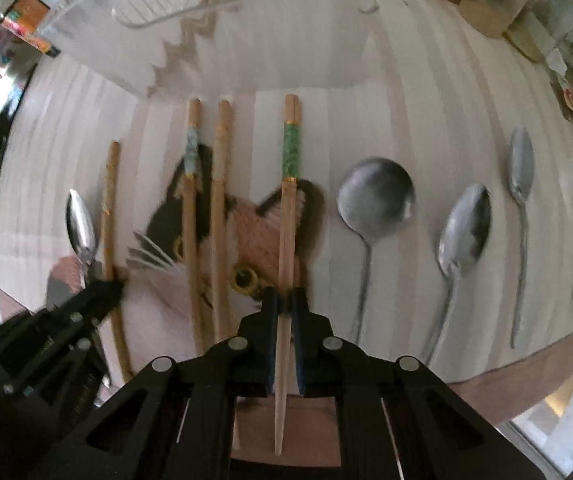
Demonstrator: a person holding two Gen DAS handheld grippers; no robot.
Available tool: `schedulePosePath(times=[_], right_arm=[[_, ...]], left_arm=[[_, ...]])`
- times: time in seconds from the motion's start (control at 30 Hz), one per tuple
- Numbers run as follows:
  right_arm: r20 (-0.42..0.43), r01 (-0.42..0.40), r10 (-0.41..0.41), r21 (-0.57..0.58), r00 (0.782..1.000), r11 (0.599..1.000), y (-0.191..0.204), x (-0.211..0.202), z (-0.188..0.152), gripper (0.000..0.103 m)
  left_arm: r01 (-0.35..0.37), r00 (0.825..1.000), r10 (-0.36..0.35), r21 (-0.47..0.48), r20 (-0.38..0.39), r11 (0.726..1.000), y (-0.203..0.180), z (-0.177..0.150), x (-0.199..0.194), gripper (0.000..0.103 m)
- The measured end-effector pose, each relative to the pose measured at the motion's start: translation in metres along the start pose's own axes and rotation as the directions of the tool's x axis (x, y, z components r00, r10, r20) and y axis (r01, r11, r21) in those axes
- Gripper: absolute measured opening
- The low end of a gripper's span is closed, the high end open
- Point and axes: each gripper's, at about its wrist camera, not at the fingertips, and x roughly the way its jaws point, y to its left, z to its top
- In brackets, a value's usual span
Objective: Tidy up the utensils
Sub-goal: 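Lift both chopsticks, lower them into the clear basket, open both tools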
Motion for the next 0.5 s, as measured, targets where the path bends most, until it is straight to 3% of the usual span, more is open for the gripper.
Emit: schedulePosePath(times=[0.5], right_arm=[[-0.006,0.066,-0.066,-0.034,0.998,0.997,0.0003,0.0051,-0.0107,0.007]], left_arm=[[0.013,1.000,-0.012,0.034,-0.005,0.999,0.0034,-0.0005,-0.0023,0.005]])
